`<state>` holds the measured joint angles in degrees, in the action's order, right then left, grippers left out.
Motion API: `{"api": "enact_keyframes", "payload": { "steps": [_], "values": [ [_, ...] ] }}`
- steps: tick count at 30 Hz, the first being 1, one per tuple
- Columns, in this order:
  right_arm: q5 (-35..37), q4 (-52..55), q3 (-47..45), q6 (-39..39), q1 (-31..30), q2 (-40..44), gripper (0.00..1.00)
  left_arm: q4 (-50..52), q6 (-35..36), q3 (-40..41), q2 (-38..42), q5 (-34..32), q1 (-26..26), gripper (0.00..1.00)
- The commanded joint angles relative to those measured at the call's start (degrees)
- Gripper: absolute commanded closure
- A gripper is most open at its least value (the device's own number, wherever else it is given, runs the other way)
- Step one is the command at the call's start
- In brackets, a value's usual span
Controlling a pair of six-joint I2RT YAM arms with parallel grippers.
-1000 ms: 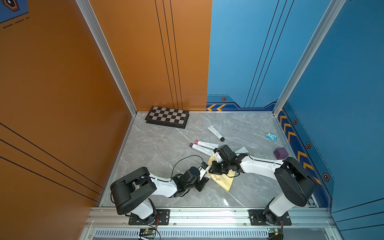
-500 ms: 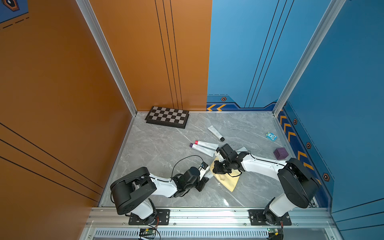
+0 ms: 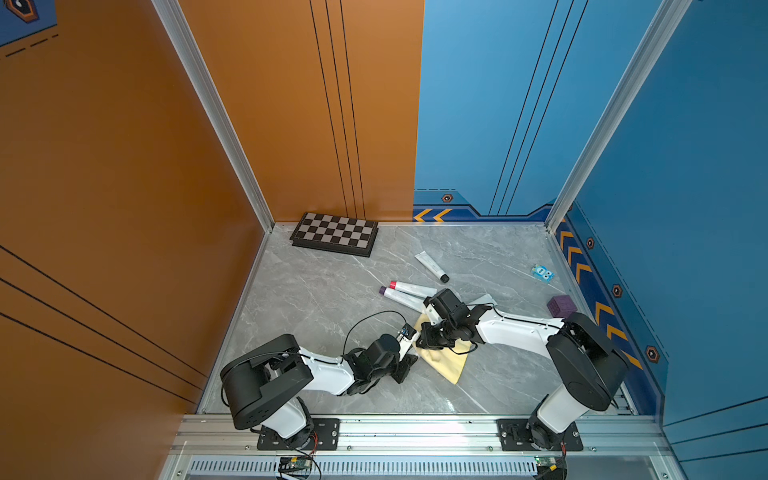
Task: Wipe the surface of the toothpaste tube
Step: Wipe the dirt from the toothpaste tube.
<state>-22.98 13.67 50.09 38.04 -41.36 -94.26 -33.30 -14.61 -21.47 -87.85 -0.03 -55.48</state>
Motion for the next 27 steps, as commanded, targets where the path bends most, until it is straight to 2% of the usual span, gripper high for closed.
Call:
{"api": "enact_keyframes", "payload": {
  "steps": [1,5,13,16,18,24,27],
  "values": [
    [7.5,10.4,-1.1,-3.6,2.8,0.0,1.00,4.7,0.4,1.4,-1.4,-1.4,-0.6,0.67],
    [4.8,9.8,1.1,-3.7,1.6,-1.9,1.00,4.7,0.4,1.2,-1.5,-1.4,-0.6,0.67],
    [-3.9,3.1,1.9,0.4,-5.4,-5.3,1.00,4.7,0.4,1.2,-1.7,-1.4,-0.7,0.67],
    [-2.7,3.1,1.3,0.5,-5.4,-5.9,1.00,4.7,0.4,1.3,-1.4,-1.4,-0.6,0.67],
    [-1.5,3.5,0.3,-0.3,-3.4,-5.7,1.00,4.7,0.4,1.5,-1.2,-1.4,-0.7,0.67],
    [8.2,10.6,0.1,-5.8,3.2,-3.1,1.00,4.7,0.4,1.8,-0.6,-1.7,-0.9,0.67],
    [6.7,10.6,0.7,-6.0,3.4,-3.3,1.00,4.7,0.4,1.8,-0.5,-2.0,-1.0,0.67]
  ]
}}
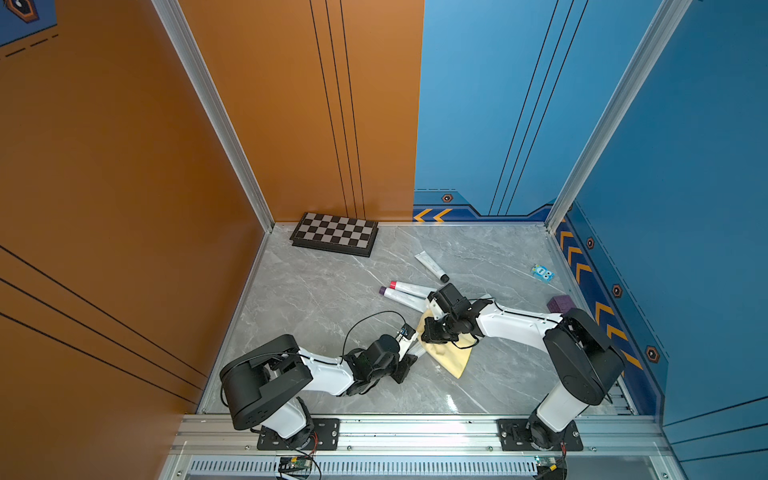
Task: Wipe the surface of the toothpaste tube
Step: Wipe the dirt from the toothpaste tube.
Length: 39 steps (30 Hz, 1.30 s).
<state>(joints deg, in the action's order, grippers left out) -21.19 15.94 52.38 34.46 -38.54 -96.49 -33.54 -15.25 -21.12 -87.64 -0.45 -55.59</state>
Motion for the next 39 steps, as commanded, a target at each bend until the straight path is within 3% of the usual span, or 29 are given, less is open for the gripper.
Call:
{"api": "enact_keyframes", "payload": {
  "steps": [1,8,14,21,25,35,39],
  "values": [
    [3.8,7.9,-1.6,-2.2,0.5,-1.2,1.00,5.0,1.1,1.4,-0.8,-1.6,-0.9,0.67],
    [-6.5,0.7,-3.2,1.8,-3.9,-2.4,1.00,5.0,1.2,1.4,-0.7,-1.9,-1.1,0.67],
    [-8.5,-1.9,-4.0,4.2,-7.2,-3.4,1.00,5.0,1.3,1.3,-0.9,-1.9,-1.2,0.67],
    [-3.0,1.9,-7.6,0.5,2.4,0.6,1.00,5.0,1.2,1.5,-0.4,-2.2,-1.3,0.67],
    [-2.6,4.4,-6.9,-1.2,4.7,2.0,1.00,5.0,1.2,1.5,-0.4,-2.2,-1.3,0.67],
    [-7.7,-1.7,-4.8,3.8,-6.1,-1.4,1.00,5.0,1.4,1.3,-0.9,-2.0,-1.3,0.67],
    [-7.7,-3.0,-5.7,4.4,-6.0,-2.4,1.00,5.0,1.4,1.3,-0.9,-2.0,-1.4,0.67]
  ]
}}
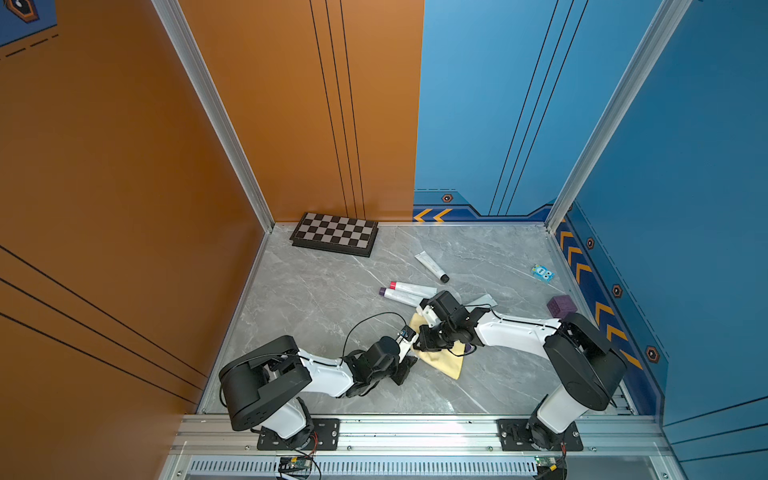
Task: Wipe the surface of the toothpaste tube
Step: Wipe the dirt from the toothpaste tube.
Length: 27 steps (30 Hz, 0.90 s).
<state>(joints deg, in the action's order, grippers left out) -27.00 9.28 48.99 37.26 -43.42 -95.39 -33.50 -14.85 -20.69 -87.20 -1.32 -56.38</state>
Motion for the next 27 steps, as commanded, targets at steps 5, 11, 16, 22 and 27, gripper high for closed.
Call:
{"api": "enact_keyframes", "payload": {
  "steps": [5,11,16,22,27],
  "values": [
    [0.6,6.0,-3.4,-0.8,6.3,-1.2,1.00,4.9,1.0,1.0,-0.9,-1.2,-0.7,0.67],
    [2.7,10.4,-0.8,-3.8,8.6,-0.4,1.00,4.9,1.0,0.9,-1.0,-1.3,-0.7,0.67],
    [0.6,8.5,0.5,-2.1,3.7,-2.8,1.00,4.9,1.0,1.0,-1.0,-1.5,-0.8,0.67],
    [-1.6,3.6,-2.7,1.6,-1.4,-4.2,1.00,4.9,1.0,1.1,-0.8,-1.7,-0.7,0.67],
    [0.7,6.2,-5.9,-0.8,3.8,-1.2,1.00,4.9,1.0,1.3,-0.4,-1.8,-0.7,0.67]
  ]
}}
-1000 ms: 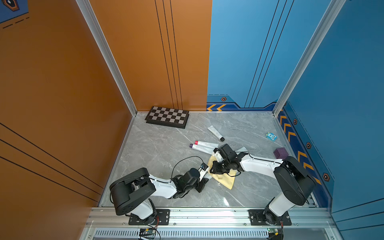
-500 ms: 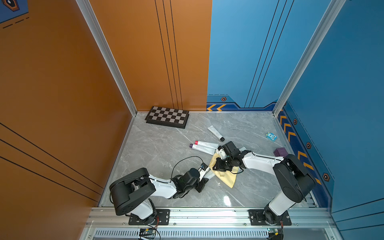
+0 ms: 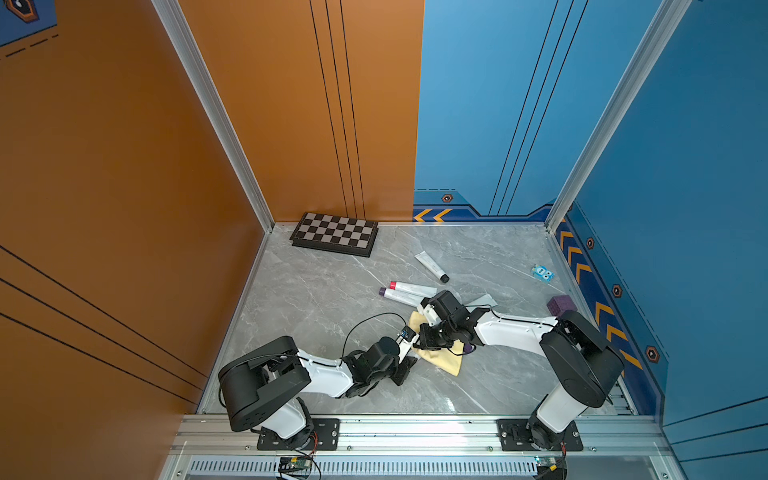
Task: Wipe the surface of the toothpaste tube
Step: Wipe the dirt from the toothpaste tube.
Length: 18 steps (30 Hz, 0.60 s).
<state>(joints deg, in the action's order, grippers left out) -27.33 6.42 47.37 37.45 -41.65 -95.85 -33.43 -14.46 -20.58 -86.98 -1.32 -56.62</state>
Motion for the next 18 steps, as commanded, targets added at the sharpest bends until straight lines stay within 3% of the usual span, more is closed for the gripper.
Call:
{"api": "enact_keyframes", "payload": {
  "steps": [1,6,18],
  "values": [
    [1.9,10.2,-4.5,-2.0,4.3,0.0,1.00,4.9,0.5,1.3,-0.4,-1.9,-0.6,0.67],
    [1.9,14.5,-3.8,-5.9,9.5,2.6,1.00,4.9,0.5,1.4,-0.2,-2.2,-0.7,0.67],
    [-5.1,10.2,-1.8,-2.6,1.8,-2.9,1.00,4.9,1.4,1.0,-0.6,-5.1,-2.4,0.68]
  ]
}}
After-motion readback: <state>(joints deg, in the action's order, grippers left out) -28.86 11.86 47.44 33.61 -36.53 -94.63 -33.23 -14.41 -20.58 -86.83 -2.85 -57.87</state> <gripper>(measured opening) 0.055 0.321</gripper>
